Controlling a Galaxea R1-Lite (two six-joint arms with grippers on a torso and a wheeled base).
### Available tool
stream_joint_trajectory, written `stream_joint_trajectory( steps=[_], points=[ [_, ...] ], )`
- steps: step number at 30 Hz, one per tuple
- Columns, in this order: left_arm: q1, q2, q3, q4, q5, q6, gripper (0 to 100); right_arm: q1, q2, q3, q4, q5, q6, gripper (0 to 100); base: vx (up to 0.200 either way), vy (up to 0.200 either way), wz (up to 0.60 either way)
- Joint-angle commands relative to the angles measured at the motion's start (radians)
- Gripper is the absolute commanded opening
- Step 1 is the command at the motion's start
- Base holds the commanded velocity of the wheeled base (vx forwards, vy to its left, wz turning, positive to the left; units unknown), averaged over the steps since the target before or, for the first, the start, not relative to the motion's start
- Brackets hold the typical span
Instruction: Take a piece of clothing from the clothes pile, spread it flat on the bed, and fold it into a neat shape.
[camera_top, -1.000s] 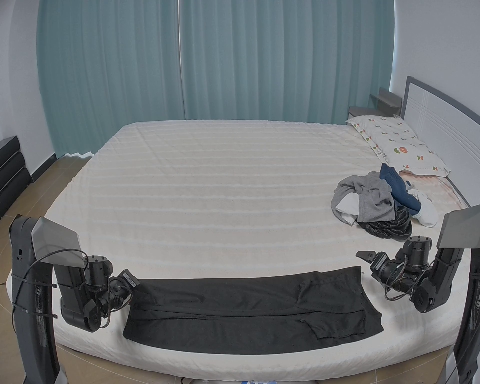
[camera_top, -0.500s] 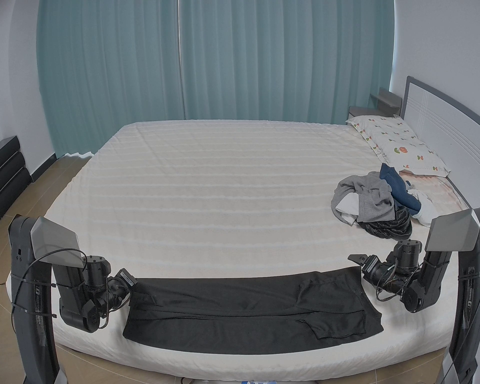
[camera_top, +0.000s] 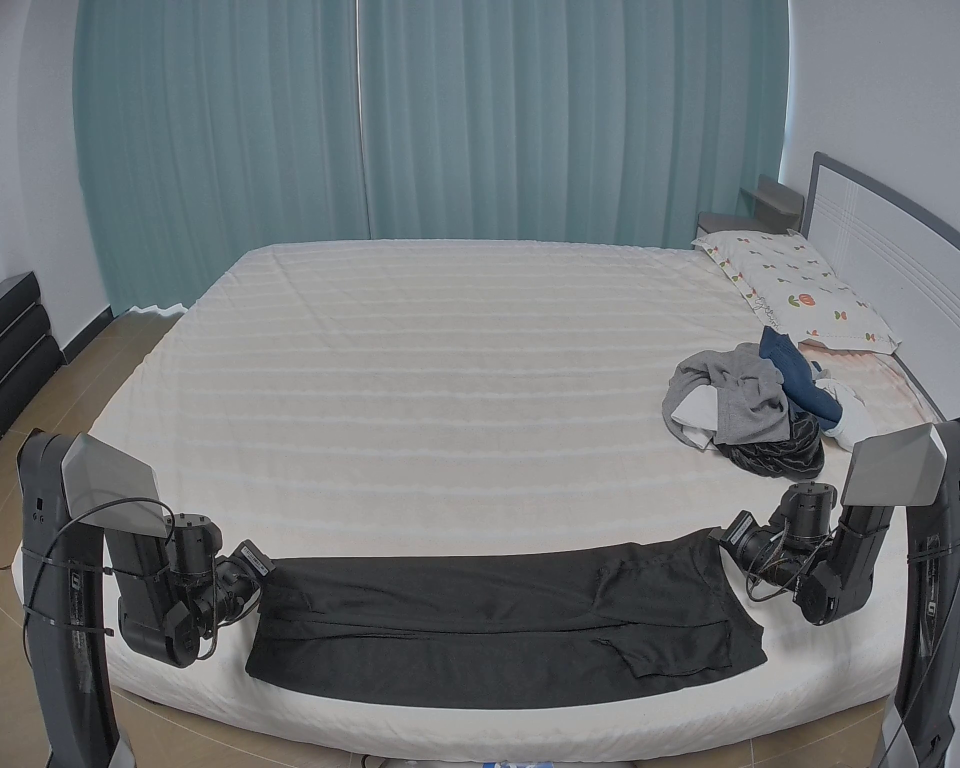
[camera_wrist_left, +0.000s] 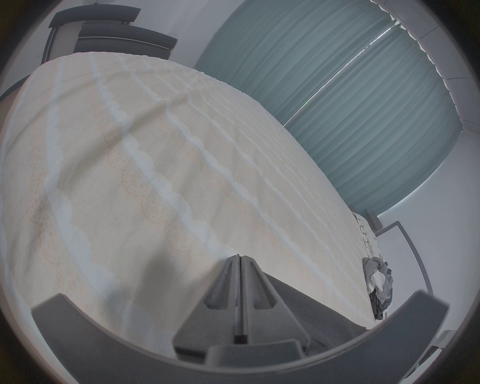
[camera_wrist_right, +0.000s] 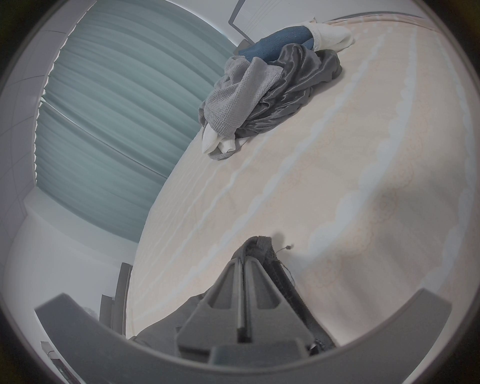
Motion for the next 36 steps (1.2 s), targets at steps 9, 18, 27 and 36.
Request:
stream_joint_trajectory(
  steps=[9,18,27,36],
  points=[
    [0.000,0.000,0.001,0.000,-0.002,-0.001,0,-0.008,-0.014,0.048,-0.117,-0.004,-0.001,100,0.000,0.000,0.00],
    [0.000,-0.003,0.003,0.000,-0.002,-0.007,0,0.055,-0.111,0.211,-0.183,0.078,-0.024,100,0.000,0.000,0.00],
    [-0.001,0.000,0.003,0.000,0.000,-0.003,0,0.075,0.010,0.231,-0.183,0.087,-0.133,100,0.000,0.000,0.00],
    [0.000,-0.003,0.001,0.000,-0.002,-0.009,0,0.070,0.018,0.234,-0.181,0.085,-0.133,0,0.000,0.000,0.00]
  ],
)
